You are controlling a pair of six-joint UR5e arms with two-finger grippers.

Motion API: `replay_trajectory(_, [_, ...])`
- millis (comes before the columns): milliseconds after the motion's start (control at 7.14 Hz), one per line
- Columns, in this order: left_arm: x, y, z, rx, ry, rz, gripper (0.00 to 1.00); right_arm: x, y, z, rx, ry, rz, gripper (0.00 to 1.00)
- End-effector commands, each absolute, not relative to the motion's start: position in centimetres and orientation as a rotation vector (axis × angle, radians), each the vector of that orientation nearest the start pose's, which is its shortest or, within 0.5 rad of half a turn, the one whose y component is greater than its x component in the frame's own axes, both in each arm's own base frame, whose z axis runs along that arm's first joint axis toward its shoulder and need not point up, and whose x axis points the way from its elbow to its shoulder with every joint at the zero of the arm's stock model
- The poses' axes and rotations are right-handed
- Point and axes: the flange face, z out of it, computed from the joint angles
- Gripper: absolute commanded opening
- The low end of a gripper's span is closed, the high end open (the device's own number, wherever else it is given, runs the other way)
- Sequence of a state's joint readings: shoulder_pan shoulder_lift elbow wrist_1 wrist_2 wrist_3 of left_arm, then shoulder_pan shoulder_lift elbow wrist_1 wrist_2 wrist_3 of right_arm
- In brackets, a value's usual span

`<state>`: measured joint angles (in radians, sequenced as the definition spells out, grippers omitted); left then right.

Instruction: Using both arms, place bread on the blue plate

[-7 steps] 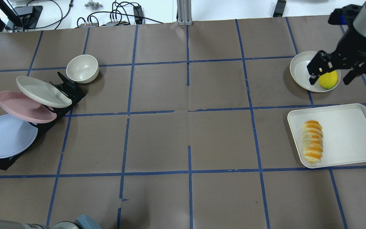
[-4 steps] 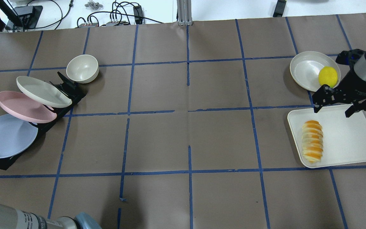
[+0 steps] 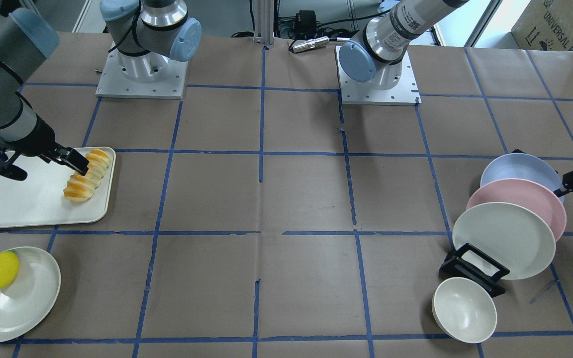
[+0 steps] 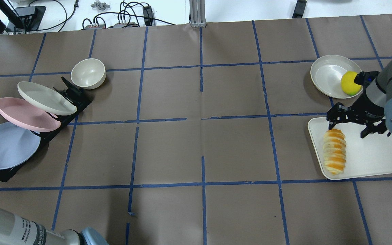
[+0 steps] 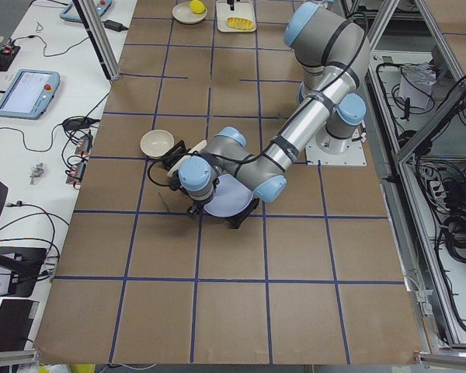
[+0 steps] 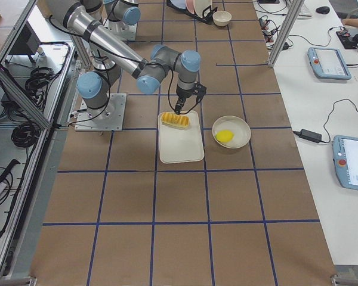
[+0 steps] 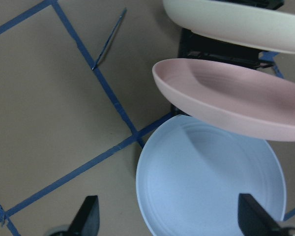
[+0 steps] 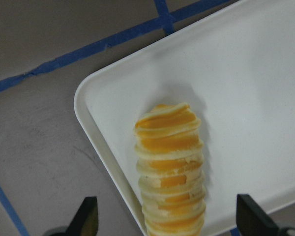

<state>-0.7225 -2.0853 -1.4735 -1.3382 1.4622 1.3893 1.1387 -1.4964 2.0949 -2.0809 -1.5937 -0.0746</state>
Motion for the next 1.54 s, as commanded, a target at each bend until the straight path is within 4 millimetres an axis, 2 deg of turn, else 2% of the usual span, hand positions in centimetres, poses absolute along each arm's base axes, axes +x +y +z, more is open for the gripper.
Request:
replay_trajectory(0, [39.6, -53.3, 22.1, 0.873, 3.292, 0.026, 1.0, -6.9, -46.2, 20.7, 0.57, 3.105, 0.067, 1.0])
replay_trajectory(280, [39.6, -53.1, 20.7, 0.869, 3.315, 0.048, 1.0, -6.8, -45.9, 19.2, 0.573, 3.102, 0.108, 0.99])
replay_trajectory(420, [41.1, -52.1, 19.7, 0.825, 3.339, 0.052, 1.0, -6.5, -45.0, 18.1, 0.568, 3.107, 0.155, 1.0])
replay_trajectory(560, [43.0, -50.8, 18.9, 0.77, 3.363, 0.05, 0.94, -6.3, -44.5, 17.7, 0.566, 3.102, 0.179, 1.0])
replay_trajectory(840, [43.1, -50.6, 18.8, 0.755, 3.369, 0.057, 0.3, -6.3, -44.4, 17.6, 0.559, 3.102, 0.194, 0.97])
replay_trajectory(980, [43.0, -50.7, 19.3, 0.752, 3.36, 0.06, 0.16, -6.3, -44.5, 17.7, 0.523, 3.104, 0.19, 0.82])
replay_trajectory(1120, [42.7, -50.9, 19.8, 0.734, 3.358, 0.063, 0.11, -6.3, -44.6, 18.2, 0.502, 3.109, 0.174, 0.29])
replay_trajectory(1260, [42.6, -51.0, 20.0, 0.715, 3.349, 0.091, 0.1, -6.2, -44.4, 18.1, 0.5, 3.102, 0.19, 0.07])
replay_trajectory(1400, [42.2, -51.8, 20.7, 0.731, 3.332, 0.087, 0.08, -6.2, -44.2, 18.0, 0.495, 3.1, 0.2, 0.06])
